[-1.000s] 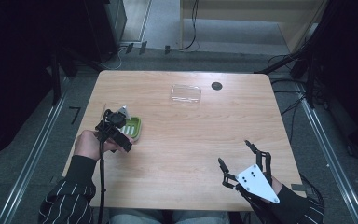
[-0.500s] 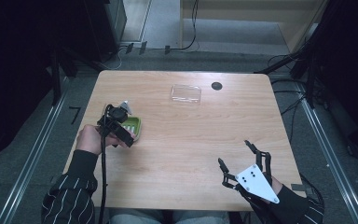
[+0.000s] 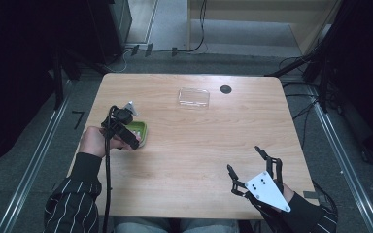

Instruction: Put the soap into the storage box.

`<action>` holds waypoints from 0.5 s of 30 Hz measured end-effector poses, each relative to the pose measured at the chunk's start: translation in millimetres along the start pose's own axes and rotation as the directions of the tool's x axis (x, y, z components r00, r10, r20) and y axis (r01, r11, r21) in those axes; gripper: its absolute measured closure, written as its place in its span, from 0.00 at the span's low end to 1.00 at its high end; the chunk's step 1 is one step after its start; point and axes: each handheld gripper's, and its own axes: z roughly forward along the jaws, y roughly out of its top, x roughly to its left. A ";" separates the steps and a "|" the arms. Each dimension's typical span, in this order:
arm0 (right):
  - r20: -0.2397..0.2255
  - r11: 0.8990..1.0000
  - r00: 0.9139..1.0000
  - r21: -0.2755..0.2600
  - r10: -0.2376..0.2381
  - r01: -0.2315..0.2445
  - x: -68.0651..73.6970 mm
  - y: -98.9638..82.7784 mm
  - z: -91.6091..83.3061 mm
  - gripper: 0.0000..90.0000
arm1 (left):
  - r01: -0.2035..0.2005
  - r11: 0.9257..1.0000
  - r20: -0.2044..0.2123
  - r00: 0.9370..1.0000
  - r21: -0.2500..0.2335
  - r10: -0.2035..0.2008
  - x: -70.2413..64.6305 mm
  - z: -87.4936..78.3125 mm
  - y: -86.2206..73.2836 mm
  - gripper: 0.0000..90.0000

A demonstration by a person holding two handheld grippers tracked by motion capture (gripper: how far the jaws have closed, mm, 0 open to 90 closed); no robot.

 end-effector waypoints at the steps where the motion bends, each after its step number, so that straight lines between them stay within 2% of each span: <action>1: 0.000 1.000 1.000 0.001 -0.002 0.002 -0.1 0.1 0.1 0.15 | -0.001 1.000 0.000 1.000 0.004 0.001 0.1 -0.3 0.7 0.16; 7: 0.000 1.000 1.000 0.001 -0.002 0.002 0.0 0.2 0.2 0.15 | -0.002 1.000 0.004 1.000 0.014 0.002 3.3 0.5 4.0 0.16; 15: 0.000 1.000 1.000 0.001 -0.002 0.002 0.0 0.2 0.1 0.15 | 0.004 1.000 0.004 1.000 0.002 -0.004 7.2 -1.3 7.5 0.16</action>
